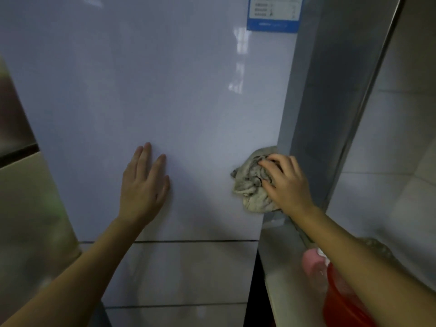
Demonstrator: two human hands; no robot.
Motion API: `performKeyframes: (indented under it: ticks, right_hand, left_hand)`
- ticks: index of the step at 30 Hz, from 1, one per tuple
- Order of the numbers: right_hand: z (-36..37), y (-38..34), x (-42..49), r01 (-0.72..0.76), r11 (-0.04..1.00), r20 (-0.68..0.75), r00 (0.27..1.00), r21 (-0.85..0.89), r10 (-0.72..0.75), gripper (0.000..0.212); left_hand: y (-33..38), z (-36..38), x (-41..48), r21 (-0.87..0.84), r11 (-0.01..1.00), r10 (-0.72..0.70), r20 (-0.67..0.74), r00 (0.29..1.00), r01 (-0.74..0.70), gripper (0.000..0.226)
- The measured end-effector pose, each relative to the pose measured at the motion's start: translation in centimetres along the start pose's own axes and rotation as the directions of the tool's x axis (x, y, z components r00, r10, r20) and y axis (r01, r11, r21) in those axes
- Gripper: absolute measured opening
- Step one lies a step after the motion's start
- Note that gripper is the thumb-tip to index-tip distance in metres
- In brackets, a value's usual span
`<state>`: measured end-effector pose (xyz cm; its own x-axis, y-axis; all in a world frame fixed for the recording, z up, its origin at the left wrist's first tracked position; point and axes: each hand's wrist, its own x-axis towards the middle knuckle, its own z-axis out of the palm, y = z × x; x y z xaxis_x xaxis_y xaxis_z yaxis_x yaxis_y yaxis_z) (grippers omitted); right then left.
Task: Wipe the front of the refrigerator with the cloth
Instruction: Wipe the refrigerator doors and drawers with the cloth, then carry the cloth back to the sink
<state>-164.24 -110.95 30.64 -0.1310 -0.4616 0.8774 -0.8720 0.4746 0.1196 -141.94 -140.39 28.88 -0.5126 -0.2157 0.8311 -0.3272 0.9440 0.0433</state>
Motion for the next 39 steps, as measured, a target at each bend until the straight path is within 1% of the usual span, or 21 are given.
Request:
performKeyframes:
  ticks: [2, 3, 6, 8, 10, 11, 12, 14, 16, 17, 19, 21, 23, 26, 27, 28, 31, 33, 35, 37, 39]
  right_hand:
    - [-0.3, -0.3, -3.1, -0.193, 0.98, 0.097, 0.977, 0.037, 0.189, 0.043]
    - [-0.2, -0.5, -4.8, -0.297, 0.954, 0.162, 0.945, 0.05, 0.286, 0.043]
    - [0.0, -1.4, -10.4, -0.564, 0.824, 0.349, 0.782, 0.046, 0.516, 0.036]
    - [-0.3, -2.8, -14.0, -0.67, 0.741, 0.419, 0.682, 0.03, 0.6, 0.033]
    - [-0.8, -4.5, -17.1, -0.732, 0.681, 0.455, 0.612, 0.017, 0.647, 0.031]
    - [-1.2, -5.6, -18.6, -0.773, 0.635, 0.473, 0.564, 0.015, 0.676, 0.029]
    - [-1.6, -6.7, -20.0, -0.822, 0.57, 0.493, 0.503, 0.018, 0.71, 0.025]
    - [-2.5, -9.1, -23.0, -0.902, 0.431, 0.527, 0.362, -0.007, 0.769, 0.022]
    - [-3.3, -11.7, -26.4, -0.939, 0.339, 0.538, 0.254, -0.062, 0.804, 0.021]
    - [-3.8, -13.0, -28.1, -0.949, 0.305, 0.547, 0.213, -0.082, 0.809, 0.023]
    - [-4.9, -16.0, -31.2, -0.959, 0.244, 0.579, 0.121, -0.14, 0.806, 0.024]
    - [-5.8, -18.9, -33.9, -0.961, 0.158, 0.591, -0.008, -0.229, 0.807, 0.025]
    - [-6.7, -21.8, -36.4, -0.949, 0.055, 0.556, -0.135, -0.312, 0.82, 0.029]
    - [-7.7, -26.4, -38.9, -0.914, -0.077, 0.473, -0.276, -0.397, 0.836, 0.034]
    - [-8.0, -28.2, -39.8, -0.892, -0.147, 0.423, -0.342, -0.428, 0.839, 0.035]
    - [-8.3, -29.9, -40.5, -0.868, -0.199, 0.372, -0.388, -0.454, 0.843, 0.038]
    - [-9.9, -35.1, -42.1, -0.794, -0.331, 0.231, -0.497, -0.509, 0.836, 0.043]
    - [-11.2, -38.9, -42.8, -0.756, -0.435, 0.135, -0.558, -0.488, 0.819, 0.044]
    - [-12.7, -42.8, -43.3, -0.732, -0.51, 0.047, -0.59, -0.451, 0.806, 0.042]
    - [-14.2, -46.5, -43.4, -0.708, -0.573, -0.031, -0.618, -0.413, 0.785, 0.039]
    - [-15.6, -50.3, -43.7, -0.67, -0.646, -0.108, -0.659, -0.365, 0.745, 0.037]
  left_hand:
    - [0.6, 0.3, -1.8, -0.024, 1.0, -0.018, 0.065, 0.998, 0.019, 0.054]
    - [1.0, 0.6, -3.0, -0.03, 0.999, -0.03, 0.107, 0.994, 0.033, 0.054]
    - [2.7, 1.4, -7.9, -0.081, 0.993, -0.06, 0.243, 0.968, 0.081, 0.055]
    - [3.9, 1.9, -11.5, -0.118, 0.985, -0.079, 0.345, 0.935, 0.127, 0.055]
    - [4.8, 2.5, -14.8, -0.141, 0.976, -0.088, 0.431, 0.898, 0.164, 0.053]
    - [5.2, 2.7, -16.4, -0.153, 0.971, -0.091, 0.474, 0.876, 0.184, 0.052]
    - [5.6, 2.9, -17.9, -0.169, 0.963, -0.095, 0.524, 0.846, 0.212, 0.052]
    - [6.2, 3.3, -20.8, -0.194, 0.942, -0.094, 0.629, 0.772, 0.273, 0.054]
    - [6.4, 4.0, -23.5, -0.21, 0.917, -0.086, 0.728, 0.68, 0.34, 0.053]
    - [6.3, 4.5, -24.7, -0.214, 0.902, -0.078, 0.774, 0.629, 0.376, 0.049]
    - [6.1, 5.3, -26.8, -0.214, 0.863, -0.058, 0.858, 0.51, 0.458, 0.031]
    - [5.5, 6.2, -28.6, -0.189, 0.819, -0.033, 0.927, 0.374, 0.542, 0.021]
    - [4.8, 7.0, -30.1, -0.135, 0.797, -0.019, 0.969, 0.248, 0.588, 0.02]
    - [3.1, 8.1, -32.2, -0.106, 0.78, 0.054, 0.993, 0.103, 0.617, 0.025]
    - [2.5, 8.5, -33.1, -0.108, 0.786, 0.097, 0.994, 0.051, 0.609, 0.029]
    - [2.0, 8.5, -33.7, -0.12, 0.797, 0.139, 0.99, 0.013, 0.592, 0.035]
    - [0.7, 8.6, -35.1, -0.186, 0.834, 0.261, 0.963, -0.073, 0.519, 0.052]
    - [0.3, 8.8, -35.8, -0.241, 0.858, 0.333, 0.933, -0.134, 0.453, 0.06]
    - [0.4, 8.9, -36.2, -0.28, 0.874, 0.38, 0.903, -0.201, 0.397, 0.063]
    - [1.2, 8.6, -36.3, -0.327, 0.877, 0.426, 0.868, -0.256, 0.352, 0.055]
    - [2.4, 8.2, -36.6, -0.392, 0.861, 0.484, 0.827, -0.285, 0.324, 0.043]
